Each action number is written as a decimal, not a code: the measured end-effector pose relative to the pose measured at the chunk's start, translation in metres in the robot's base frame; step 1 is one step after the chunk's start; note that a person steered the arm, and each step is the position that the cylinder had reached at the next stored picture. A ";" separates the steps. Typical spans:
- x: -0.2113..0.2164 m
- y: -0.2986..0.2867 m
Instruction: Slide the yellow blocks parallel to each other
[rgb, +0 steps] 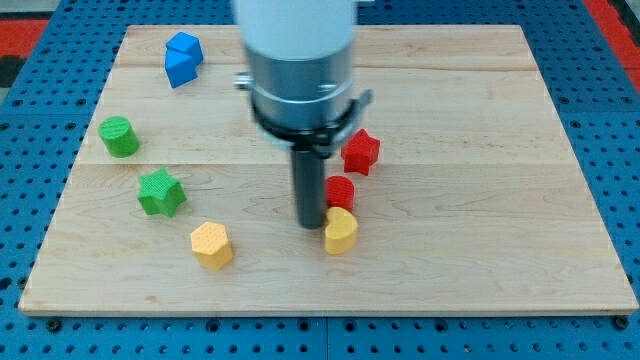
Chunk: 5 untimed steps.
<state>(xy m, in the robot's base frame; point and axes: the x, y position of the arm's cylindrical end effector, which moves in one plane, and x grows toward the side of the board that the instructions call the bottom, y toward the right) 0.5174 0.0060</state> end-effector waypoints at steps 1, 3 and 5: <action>-0.012 0.027; 0.003 0.028; 0.013 0.066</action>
